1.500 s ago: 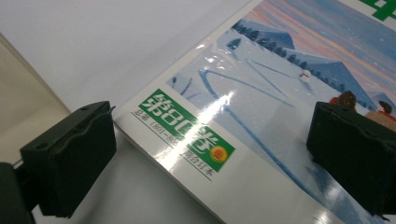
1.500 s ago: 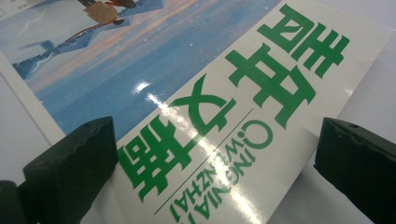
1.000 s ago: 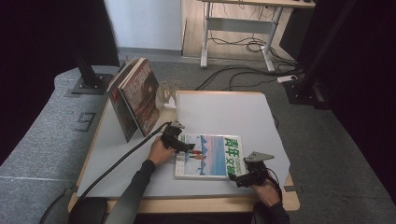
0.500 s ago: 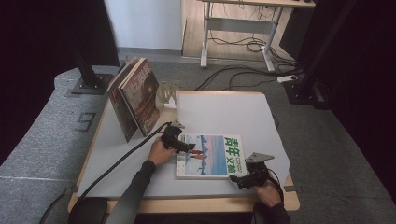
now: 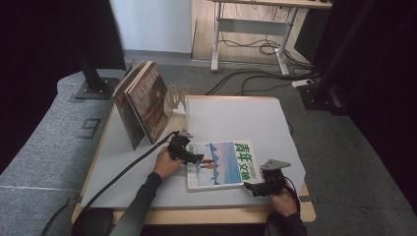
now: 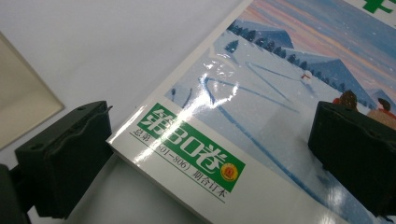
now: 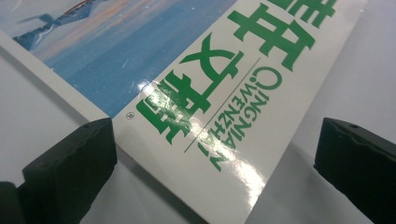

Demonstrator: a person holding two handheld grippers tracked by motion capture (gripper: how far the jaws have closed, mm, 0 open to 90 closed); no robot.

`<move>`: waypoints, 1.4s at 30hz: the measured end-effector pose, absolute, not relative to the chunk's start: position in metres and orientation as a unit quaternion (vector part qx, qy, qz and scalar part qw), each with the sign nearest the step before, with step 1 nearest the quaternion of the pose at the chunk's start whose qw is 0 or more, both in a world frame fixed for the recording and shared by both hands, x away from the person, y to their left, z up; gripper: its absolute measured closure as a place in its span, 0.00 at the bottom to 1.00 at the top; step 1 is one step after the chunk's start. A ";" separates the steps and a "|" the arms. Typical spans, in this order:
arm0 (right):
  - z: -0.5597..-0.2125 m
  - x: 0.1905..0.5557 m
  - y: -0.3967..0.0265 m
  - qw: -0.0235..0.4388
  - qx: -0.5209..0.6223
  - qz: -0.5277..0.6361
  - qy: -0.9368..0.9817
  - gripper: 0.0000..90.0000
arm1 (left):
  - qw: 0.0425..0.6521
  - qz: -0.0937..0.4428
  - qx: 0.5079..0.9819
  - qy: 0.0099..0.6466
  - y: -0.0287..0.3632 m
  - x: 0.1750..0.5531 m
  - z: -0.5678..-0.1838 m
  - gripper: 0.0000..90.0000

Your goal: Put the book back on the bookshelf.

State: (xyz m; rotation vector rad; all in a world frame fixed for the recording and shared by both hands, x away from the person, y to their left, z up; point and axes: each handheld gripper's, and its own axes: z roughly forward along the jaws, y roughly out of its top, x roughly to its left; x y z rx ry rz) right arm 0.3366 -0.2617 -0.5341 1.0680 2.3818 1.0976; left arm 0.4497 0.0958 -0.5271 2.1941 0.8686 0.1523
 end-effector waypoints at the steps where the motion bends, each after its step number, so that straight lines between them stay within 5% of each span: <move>1: -0.534 0.337 -0.263 0.156 0.373 0.383 0.831 0.00 | 0.378 0.059 0.859 0.340 0.096 0.449 -0.527 0.00; 42: -0.534 0.387 -0.283 0.187 0.446 0.369 0.794 0.00 | 0.361 0.036 0.874 0.323 0.113 0.391 -0.524 0.00</move>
